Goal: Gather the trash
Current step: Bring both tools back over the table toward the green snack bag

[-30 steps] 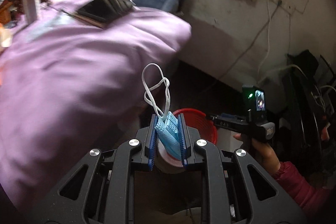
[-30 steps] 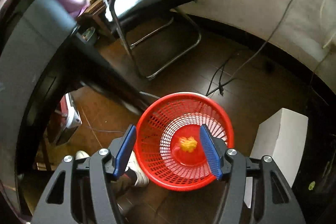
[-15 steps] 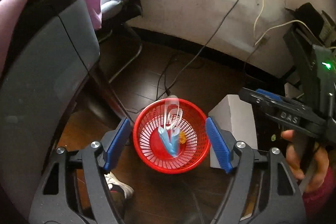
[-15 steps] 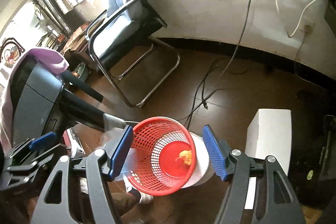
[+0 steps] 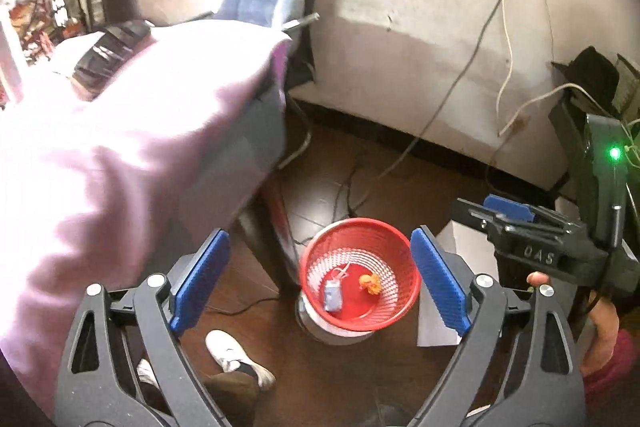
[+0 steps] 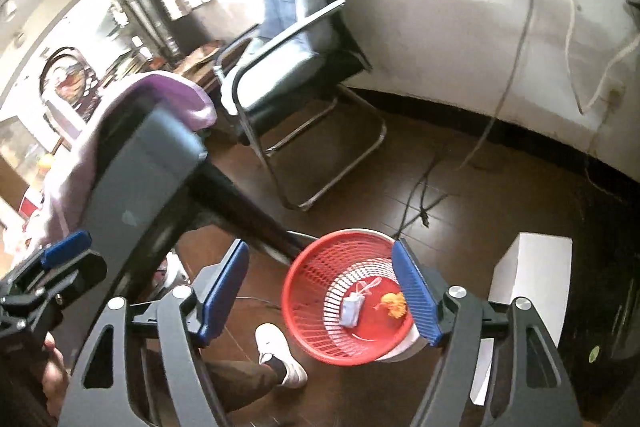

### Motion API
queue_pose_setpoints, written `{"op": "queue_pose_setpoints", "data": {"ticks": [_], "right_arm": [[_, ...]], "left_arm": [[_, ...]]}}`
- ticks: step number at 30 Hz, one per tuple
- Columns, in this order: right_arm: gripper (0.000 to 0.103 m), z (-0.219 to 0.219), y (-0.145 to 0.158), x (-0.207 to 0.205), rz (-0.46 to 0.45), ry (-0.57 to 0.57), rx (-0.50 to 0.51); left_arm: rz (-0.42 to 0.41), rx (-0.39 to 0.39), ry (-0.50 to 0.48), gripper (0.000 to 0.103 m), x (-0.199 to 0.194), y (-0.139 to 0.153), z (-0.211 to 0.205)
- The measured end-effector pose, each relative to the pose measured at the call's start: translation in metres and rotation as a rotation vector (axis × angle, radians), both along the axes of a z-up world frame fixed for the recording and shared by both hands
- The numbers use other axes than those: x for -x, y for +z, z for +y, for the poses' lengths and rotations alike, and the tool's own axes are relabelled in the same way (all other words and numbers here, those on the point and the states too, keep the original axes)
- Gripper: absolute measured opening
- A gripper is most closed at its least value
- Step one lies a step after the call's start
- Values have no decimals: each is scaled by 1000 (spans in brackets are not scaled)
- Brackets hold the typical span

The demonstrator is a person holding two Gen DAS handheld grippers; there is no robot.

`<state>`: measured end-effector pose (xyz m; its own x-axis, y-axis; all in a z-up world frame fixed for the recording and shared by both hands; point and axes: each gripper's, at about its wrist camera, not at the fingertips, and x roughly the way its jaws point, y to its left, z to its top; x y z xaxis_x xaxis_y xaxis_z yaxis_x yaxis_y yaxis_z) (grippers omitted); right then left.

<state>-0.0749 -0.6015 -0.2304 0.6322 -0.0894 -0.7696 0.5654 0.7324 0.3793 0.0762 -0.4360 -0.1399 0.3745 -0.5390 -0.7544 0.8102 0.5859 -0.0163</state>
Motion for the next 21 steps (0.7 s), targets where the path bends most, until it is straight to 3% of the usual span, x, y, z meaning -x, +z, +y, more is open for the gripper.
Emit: {"op": "queue_pose_setpoints", "data": {"ticks": [9, 15, 21], "right_arm": [[82, 53, 46, -14, -69, 124, 45], [84, 98, 78, -32, -116, 235, 71], [85, 148, 103, -53, -158, 353, 80]], "left_arm": [[-130, 67, 139, 92, 8, 49, 75], [-192, 140, 358, 96, -9, 82, 176], [-148, 240, 631, 96, -33, 96, 294]]}}
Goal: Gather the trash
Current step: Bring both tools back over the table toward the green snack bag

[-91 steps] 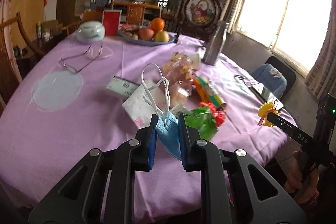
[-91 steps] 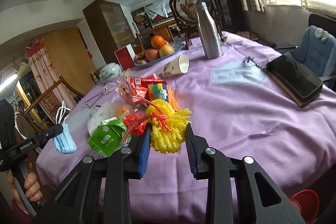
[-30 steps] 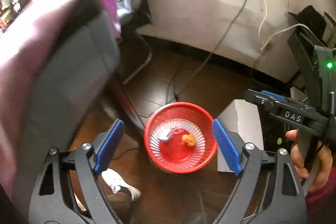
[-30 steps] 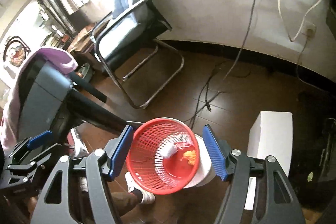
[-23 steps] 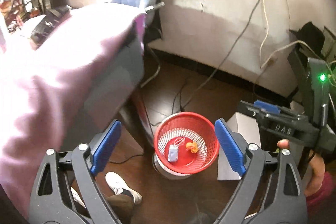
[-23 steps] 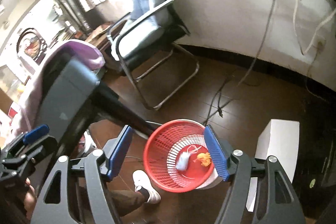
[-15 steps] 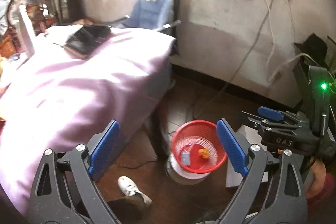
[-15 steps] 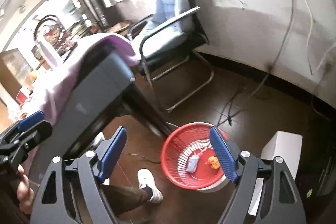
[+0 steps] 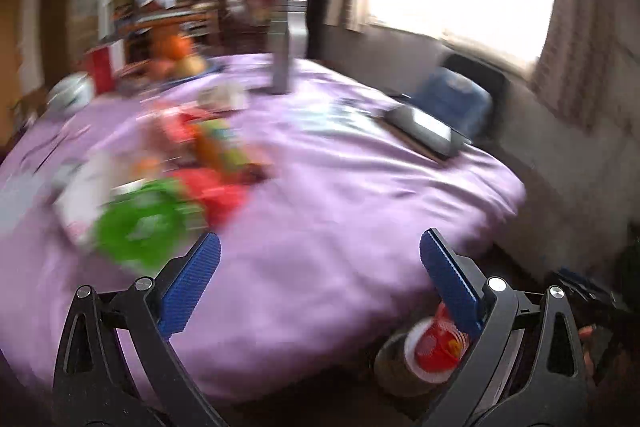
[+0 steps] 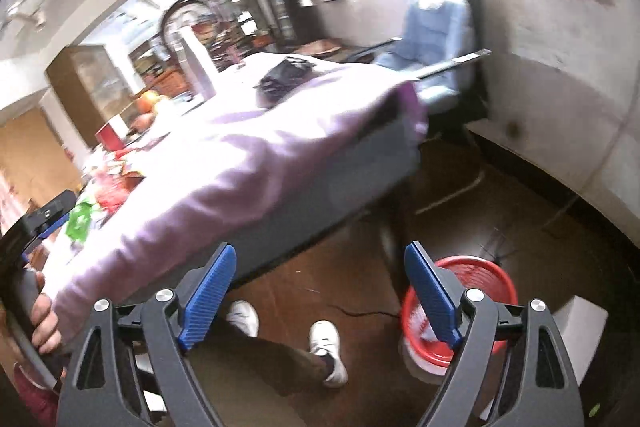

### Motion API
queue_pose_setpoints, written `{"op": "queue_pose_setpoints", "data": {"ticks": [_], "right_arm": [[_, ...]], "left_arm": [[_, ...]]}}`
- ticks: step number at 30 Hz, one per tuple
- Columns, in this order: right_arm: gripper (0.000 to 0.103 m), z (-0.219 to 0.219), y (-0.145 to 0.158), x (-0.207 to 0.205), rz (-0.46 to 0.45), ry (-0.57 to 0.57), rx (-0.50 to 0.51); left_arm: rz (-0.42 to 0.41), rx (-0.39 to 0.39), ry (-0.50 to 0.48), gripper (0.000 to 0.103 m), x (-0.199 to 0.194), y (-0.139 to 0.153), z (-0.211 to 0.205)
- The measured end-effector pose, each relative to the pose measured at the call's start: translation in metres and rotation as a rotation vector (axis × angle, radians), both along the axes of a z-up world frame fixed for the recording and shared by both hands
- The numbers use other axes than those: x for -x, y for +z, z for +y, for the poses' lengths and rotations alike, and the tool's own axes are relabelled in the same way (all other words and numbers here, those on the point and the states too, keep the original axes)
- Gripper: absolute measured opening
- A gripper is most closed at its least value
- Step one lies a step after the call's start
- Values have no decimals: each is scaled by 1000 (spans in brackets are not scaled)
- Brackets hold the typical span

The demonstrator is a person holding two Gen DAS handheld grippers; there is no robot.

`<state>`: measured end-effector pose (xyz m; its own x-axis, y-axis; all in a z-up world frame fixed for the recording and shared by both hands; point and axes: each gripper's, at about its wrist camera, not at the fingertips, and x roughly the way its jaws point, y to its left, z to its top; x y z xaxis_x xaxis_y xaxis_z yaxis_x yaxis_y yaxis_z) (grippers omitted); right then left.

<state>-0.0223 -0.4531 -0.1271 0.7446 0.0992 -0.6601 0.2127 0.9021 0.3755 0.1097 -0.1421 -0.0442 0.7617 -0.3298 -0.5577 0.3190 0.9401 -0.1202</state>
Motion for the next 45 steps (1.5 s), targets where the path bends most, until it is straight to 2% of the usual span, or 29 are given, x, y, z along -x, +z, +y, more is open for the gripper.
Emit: {"op": "queue_pose_setpoints", "data": {"ticks": [4, 9, 13, 18, 20, 28, 31, 36, 39, 42, 45], "right_arm": [[87, 35, 14, -13, -19, 76, 25], [87, 65, 22, -23, -26, 137, 47], [88, 75, 25, -29, -23, 153, 70], [88, 78, 24, -34, -17, 163, 71], [88, 79, 22, -36, -15, 164, 68], [88, 78, 15, -43, -6, 173, 52], [88, 77, 15, -42, -10, 173, 48], [88, 74, 14, -43, -18, 180, 25], [88, 77, 14, -44, -24, 189, 21], [88, 81, 15, -45, -25, 202, 19], [88, 84, 16, -44, -28, 211, 30]], "left_arm": [[41, 66, 138, 96, -16, -4, 67], [99, 157, 191, 96, -26, -11, 106], [102, 117, 177, 96, -28, -13, 104], [120, 79, 183, 96, -52, -17, 93], [142, 73, 199, 96, -63, -21, 91], [178, -61, 305, 96, -85, -32, 91], [191, -40, 326, 97, -84, -33, 110], [168, -74, 397, 97, -73, -29, 146], [160, -59, 429, 96, -61, -23, 161], [158, 9, 381, 96, -53, -18, 163], [146, 34, 309, 96, -51, -12, 152]]}}
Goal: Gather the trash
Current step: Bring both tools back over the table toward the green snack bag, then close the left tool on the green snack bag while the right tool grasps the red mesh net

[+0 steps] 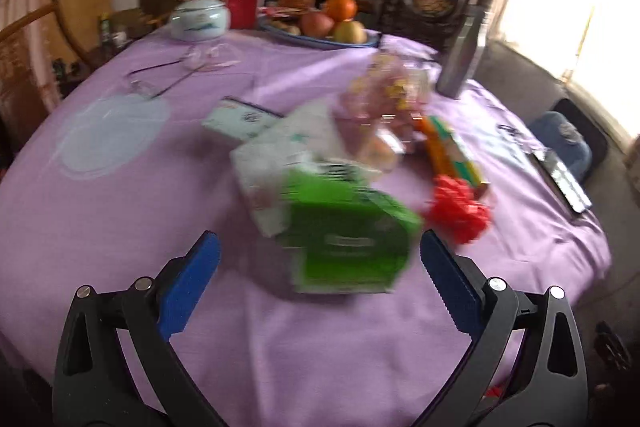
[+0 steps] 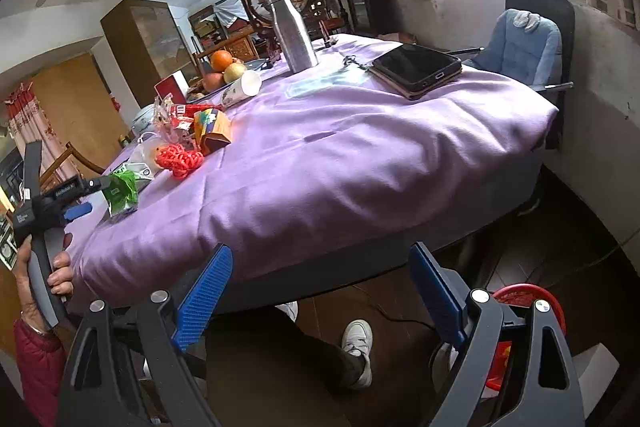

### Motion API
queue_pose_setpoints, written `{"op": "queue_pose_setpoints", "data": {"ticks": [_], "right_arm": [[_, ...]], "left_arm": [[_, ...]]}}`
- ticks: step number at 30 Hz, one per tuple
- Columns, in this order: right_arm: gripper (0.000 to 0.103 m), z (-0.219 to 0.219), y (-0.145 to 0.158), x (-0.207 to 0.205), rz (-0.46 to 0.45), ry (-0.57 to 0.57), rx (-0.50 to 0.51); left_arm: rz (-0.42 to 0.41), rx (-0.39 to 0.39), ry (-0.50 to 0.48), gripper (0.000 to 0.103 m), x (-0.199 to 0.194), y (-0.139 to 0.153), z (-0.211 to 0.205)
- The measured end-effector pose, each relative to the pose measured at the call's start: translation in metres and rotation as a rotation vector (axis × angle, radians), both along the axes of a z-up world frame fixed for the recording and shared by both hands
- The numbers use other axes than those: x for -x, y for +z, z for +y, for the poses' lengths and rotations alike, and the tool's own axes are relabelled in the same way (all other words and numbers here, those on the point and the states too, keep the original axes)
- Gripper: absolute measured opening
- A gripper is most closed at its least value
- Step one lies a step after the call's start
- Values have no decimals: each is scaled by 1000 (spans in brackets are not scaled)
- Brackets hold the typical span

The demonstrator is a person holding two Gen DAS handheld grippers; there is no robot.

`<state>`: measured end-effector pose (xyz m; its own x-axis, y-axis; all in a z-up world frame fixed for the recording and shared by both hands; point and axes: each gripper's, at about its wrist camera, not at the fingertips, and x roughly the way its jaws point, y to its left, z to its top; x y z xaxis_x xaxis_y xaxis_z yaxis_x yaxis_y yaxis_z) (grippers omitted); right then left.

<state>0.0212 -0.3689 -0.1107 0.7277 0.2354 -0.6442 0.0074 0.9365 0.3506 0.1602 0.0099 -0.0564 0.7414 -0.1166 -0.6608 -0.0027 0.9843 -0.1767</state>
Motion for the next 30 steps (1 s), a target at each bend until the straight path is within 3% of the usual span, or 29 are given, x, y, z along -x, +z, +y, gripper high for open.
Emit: {"op": "queue_pose_setpoints", "data": {"ticks": [5, 12, 14, 15, 17, 23, 26, 30], "right_arm": [[88, -1, 2, 1, -2, -1, 0], [88, 16, 12, -14, -18, 47, 17], [88, 29, 19, -24, -36, 86, 25], [88, 37, 23, -29, -46, 111, 28], [88, 51, 28, -39, -61, 151, 36], [88, 109, 37, -75, -94, 304, 71], [78, 134, 38, -95, -89, 357, 100], [61, 166, 37, -131, -59, 417, 116]], "left_arm": [[-1, -49, -33, 96, -10, 1, -21], [73, -78, 12, 96, -35, -19, -18], [59, -36, 10, 92, -34, -20, -11], [45, -20, 1, 81, -32, -18, -8], [23, -6, -17, 77, -27, -15, -3], [-64, -3, -46, 77, -6, -5, 10], [-56, -5, -49, 77, -4, -9, 17], [-29, 73, -52, 77, -6, -21, 33]]}}
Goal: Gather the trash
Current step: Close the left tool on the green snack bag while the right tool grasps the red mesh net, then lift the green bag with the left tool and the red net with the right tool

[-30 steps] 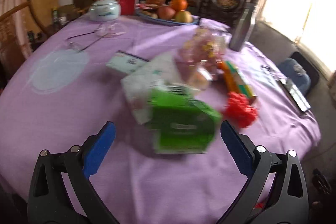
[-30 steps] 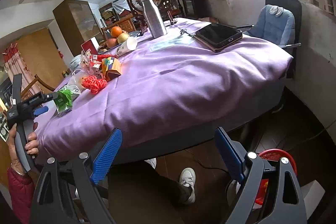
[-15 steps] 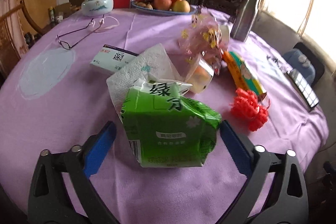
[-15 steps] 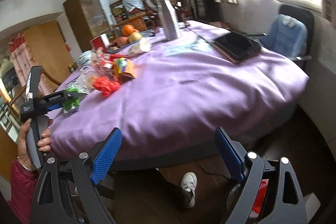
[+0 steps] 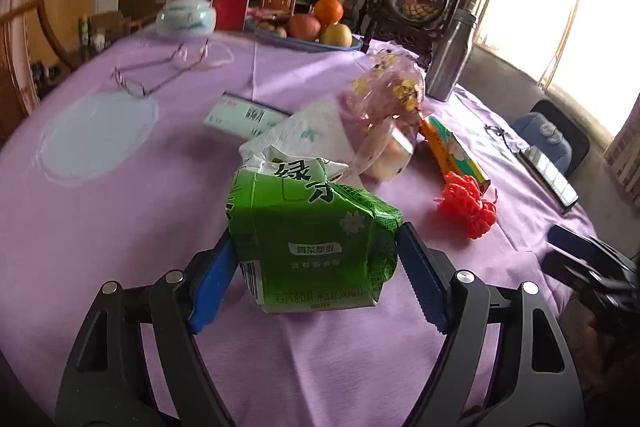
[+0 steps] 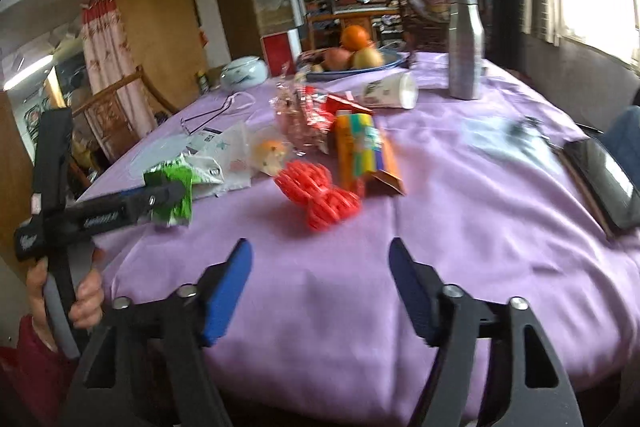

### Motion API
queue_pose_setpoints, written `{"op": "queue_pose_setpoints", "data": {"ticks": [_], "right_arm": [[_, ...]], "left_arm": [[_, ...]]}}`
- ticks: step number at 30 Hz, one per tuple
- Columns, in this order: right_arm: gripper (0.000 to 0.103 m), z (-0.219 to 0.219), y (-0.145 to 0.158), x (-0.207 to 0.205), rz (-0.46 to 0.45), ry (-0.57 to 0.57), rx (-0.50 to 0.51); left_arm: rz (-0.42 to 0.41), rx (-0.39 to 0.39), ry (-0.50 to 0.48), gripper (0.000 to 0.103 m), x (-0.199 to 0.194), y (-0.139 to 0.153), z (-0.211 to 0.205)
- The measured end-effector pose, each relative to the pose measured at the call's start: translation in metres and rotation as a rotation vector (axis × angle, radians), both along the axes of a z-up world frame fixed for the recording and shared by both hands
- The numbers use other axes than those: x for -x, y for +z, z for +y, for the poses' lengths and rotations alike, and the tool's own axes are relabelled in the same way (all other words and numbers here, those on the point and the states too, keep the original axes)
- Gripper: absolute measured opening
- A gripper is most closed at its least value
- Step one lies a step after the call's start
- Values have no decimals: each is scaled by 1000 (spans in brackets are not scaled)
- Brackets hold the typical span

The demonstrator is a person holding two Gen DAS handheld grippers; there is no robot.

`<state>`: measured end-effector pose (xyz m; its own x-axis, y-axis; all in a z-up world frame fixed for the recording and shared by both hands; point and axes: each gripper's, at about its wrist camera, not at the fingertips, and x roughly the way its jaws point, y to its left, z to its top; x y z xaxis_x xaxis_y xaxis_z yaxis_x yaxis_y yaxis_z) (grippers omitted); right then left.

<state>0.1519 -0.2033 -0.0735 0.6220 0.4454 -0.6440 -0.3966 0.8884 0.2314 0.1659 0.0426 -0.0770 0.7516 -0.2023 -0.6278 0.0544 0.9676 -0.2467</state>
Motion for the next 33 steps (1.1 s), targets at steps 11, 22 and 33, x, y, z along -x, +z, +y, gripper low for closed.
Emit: {"op": "queue_pose_setpoints", "data": {"ticks": [11, 22, 33], "right_arm": [[49, 44, -18, -51, 52, -21, 148], [11, 41, -8, -38, 43, -36, 60], [9, 37, 11, -12, 0, -40, 7]], "left_arm": [[2, 83, -33, 76, -3, -5, 10], [-26, 135, -24, 75, 7, -4, 16], [-85, 109, -29, 47, 37, 24, 22]]}}
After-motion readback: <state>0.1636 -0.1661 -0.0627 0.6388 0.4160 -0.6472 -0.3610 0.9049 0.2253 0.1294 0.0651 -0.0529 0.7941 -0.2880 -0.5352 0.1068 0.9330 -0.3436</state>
